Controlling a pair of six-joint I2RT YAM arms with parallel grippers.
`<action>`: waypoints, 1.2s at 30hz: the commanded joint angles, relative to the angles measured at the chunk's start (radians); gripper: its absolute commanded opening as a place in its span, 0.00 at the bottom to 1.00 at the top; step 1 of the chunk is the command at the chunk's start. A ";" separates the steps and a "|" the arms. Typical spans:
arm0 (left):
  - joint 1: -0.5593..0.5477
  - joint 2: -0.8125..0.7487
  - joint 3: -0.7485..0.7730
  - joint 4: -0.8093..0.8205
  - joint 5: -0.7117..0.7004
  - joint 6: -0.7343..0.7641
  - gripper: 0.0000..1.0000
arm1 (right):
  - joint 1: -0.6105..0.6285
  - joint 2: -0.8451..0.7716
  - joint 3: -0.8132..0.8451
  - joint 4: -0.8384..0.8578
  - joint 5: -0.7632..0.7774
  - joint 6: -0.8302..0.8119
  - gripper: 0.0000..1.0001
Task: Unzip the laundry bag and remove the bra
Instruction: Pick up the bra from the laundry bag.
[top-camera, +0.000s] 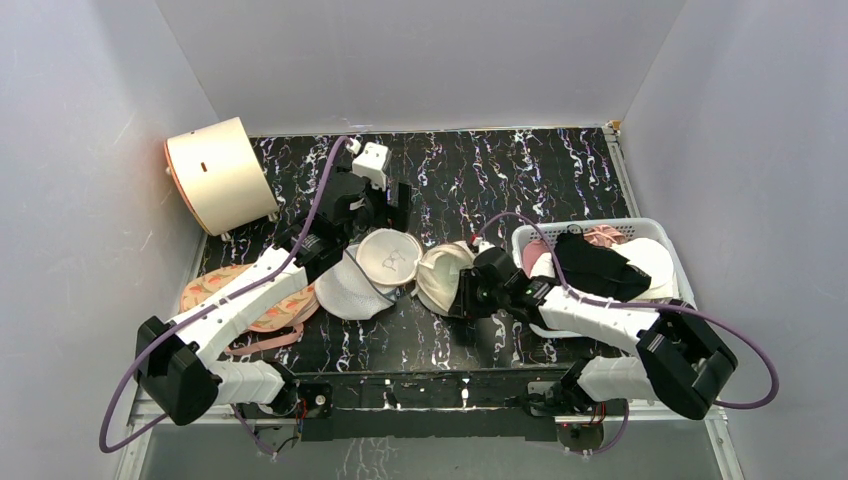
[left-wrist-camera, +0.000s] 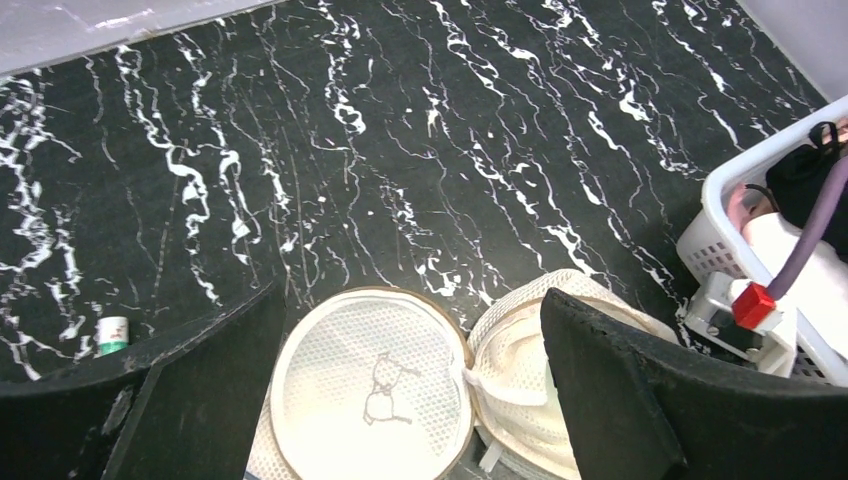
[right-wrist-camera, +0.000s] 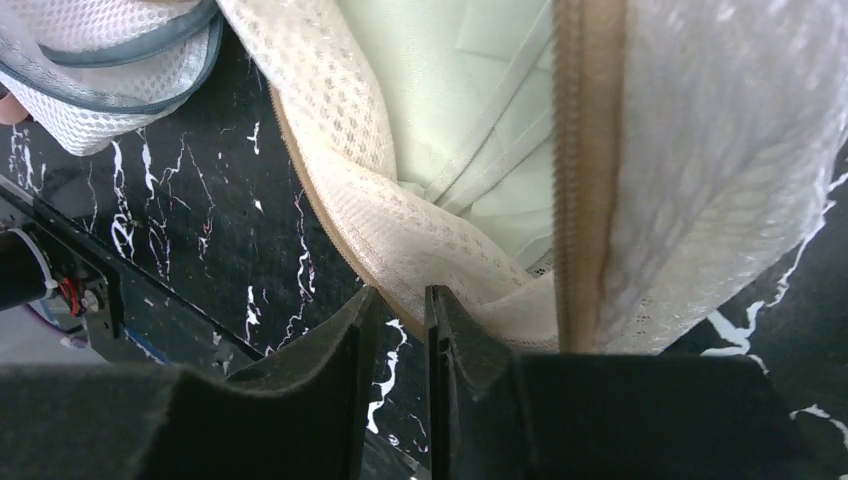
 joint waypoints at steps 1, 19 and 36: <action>0.002 0.032 0.039 -0.013 0.066 -0.063 0.98 | 0.006 -0.057 -0.003 0.159 -0.008 0.071 0.23; -0.001 0.040 -0.041 0.042 0.219 -0.059 0.98 | 0.006 -0.156 0.138 0.030 0.328 0.045 0.46; -0.001 0.016 -0.039 0.024 0.199 -0.036 0.98 | 0.008 0.219 0.409 -0.135 0.546 -0.065 0.30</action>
